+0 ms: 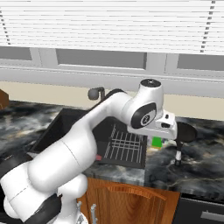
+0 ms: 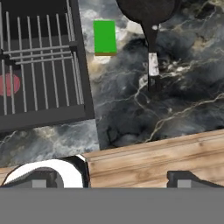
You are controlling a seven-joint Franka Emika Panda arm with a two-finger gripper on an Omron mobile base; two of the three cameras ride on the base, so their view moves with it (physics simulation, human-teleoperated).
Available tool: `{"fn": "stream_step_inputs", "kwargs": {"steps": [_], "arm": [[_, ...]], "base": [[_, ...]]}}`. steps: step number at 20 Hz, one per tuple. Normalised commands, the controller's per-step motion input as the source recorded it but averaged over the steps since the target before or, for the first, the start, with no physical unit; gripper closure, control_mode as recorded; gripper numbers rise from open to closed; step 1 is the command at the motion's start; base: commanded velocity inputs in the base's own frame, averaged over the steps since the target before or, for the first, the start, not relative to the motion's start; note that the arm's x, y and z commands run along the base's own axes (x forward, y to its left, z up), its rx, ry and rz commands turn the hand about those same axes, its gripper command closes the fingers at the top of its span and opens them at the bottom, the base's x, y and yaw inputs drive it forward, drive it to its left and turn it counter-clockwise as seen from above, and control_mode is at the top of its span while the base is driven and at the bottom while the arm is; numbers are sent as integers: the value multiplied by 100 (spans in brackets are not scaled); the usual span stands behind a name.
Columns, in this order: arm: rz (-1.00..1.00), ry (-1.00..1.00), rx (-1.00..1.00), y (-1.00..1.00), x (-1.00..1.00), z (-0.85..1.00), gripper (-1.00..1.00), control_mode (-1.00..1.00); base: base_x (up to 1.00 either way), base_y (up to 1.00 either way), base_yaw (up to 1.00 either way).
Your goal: Pick the pan and sponge and place them into the sink. Then turn on the water.
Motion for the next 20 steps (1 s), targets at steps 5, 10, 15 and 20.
{"fn": "stream_step_inputs", "kwargs": {"steps": [5, 10, 15, 20], "arm": [[-6, 7, -2, -53, 0, -14, -100, -100], [-4, 3, 0, -47, 1, -24, -100, -100], [0, 0, 1, -37, 4, -33, -100, -100], [0, 0, 0, -26, 11, -31, -100, -100]], "base": [[0, 0, 0], [0, 0, 0], [0, 0, 0], [0, 0, 0]]}}
